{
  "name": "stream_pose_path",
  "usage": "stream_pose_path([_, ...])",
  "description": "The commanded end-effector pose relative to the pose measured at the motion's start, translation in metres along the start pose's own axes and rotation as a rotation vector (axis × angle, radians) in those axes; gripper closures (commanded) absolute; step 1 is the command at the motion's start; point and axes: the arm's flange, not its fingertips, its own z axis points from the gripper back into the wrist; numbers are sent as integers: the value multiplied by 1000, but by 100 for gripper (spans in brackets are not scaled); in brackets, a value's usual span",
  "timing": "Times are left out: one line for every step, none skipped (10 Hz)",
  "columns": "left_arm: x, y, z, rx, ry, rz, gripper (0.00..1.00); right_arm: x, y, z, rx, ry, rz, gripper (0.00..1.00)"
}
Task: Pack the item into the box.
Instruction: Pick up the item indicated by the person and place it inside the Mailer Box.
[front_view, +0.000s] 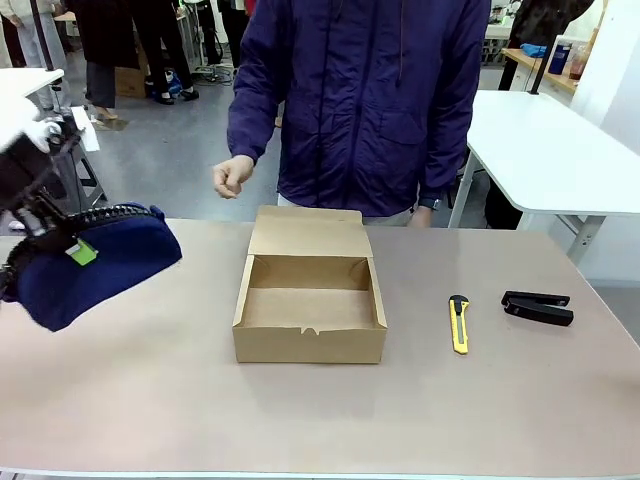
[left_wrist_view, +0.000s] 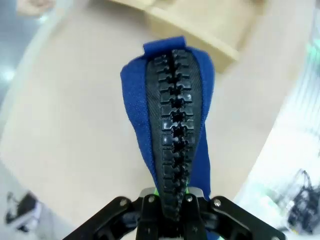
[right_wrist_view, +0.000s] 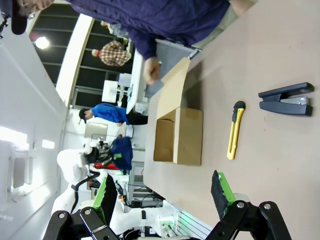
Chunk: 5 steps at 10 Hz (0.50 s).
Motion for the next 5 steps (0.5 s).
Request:
stream_pose_path([3, -35, 7, -113, -15, -184, 100, 4, 1, 0, 17, -8, 26, 0])
stream_pose_path([28, -43, 5, -62, -30, -216, 100, 4, 1, 0, 17, -8, 26, 0])
stream_pose_path([63, -50, -4, -104, -35, -264, 100, 4, 1, 0, 17, -8, 26, 0])
stream_pose_path([97, -61, -13, -152, -65, -310, 100, 4, 1, 0, 17, -8, 26, 0])
stream_pose_path([131, -71, -26, -70, -109, -320, 100, 4, 1, 0, 17, -8, 26, 0])
